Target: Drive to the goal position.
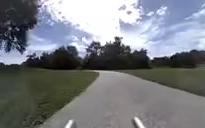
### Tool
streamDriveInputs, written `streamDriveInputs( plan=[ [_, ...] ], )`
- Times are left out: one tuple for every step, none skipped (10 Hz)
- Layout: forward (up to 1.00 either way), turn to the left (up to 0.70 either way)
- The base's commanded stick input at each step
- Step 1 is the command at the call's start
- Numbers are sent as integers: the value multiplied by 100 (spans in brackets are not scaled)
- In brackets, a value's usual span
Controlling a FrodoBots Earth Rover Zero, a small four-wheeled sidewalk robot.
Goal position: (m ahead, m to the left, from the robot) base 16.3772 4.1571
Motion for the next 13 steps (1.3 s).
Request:
streamDriveInputs(
  plan=[
    [70,-15],
    [70,0],
    [70,0],
    [70,0],
    [70,0],
    [70,0],
    [70,0],
    [70,0],
    [70,0],
    [70,0],
    [70,0],
    [70,0],
    [70,0]
  ],
)
